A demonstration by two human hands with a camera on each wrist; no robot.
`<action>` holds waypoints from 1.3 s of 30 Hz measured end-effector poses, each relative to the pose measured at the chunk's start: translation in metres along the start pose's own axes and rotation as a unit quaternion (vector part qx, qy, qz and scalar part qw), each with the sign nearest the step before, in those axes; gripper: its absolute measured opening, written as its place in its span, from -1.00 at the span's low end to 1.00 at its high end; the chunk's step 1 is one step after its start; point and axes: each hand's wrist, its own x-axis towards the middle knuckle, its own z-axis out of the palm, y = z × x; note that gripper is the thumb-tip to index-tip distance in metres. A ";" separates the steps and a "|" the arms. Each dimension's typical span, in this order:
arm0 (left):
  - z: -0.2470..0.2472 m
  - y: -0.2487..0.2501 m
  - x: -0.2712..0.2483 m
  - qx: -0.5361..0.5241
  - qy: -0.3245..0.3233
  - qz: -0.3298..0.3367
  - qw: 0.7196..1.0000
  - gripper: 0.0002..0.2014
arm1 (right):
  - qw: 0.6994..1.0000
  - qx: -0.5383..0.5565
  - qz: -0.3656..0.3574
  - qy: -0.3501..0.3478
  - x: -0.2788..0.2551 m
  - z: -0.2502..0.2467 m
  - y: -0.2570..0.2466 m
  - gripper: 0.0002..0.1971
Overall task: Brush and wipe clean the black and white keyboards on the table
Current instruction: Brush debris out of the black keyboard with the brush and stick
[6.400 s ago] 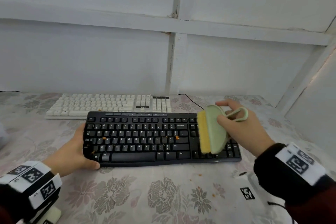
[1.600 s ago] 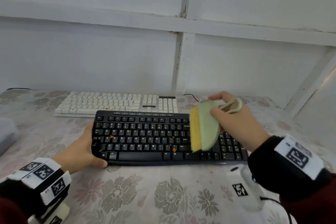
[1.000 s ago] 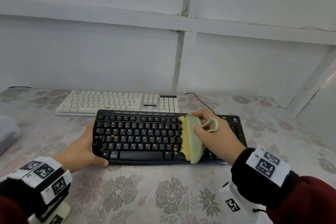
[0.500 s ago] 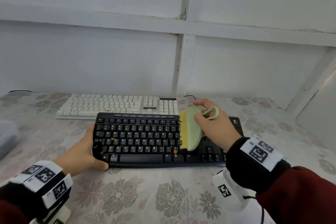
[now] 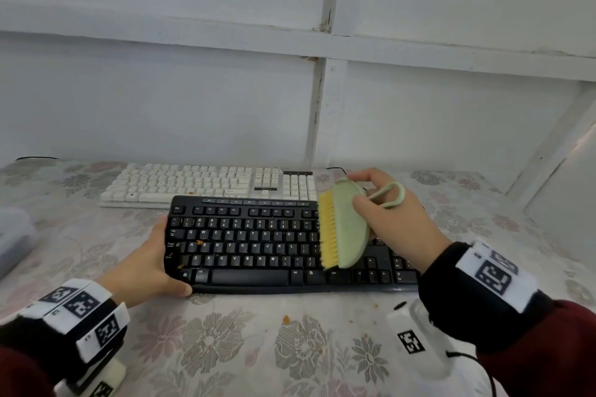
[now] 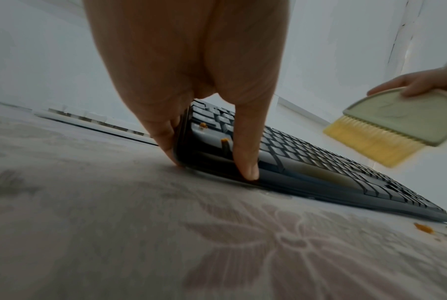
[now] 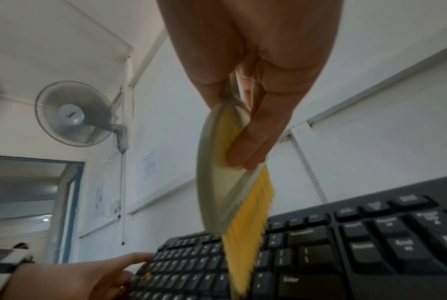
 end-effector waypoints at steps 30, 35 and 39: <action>0.000 -0.002 0.001 -0.002 -0.010 -0.013 1.000 0.14 | 0.998 -0.055 0.026 -0.014 0.002 0.034 0.012 -0.73; -0.001 -0.002 0.001 -0.004 -0.011 -0.017 1.000 0.13 | 0.992 -0.087 0.029 -0.083 -0.012 0.035 0.017 -0.73; -0.001 -0.003 0.001 -0.001 -0.011 -0.016 1.000 0.15 | 0.991 -0.081 0.030 -0.106 -0.017 0.032 0.009 -0.72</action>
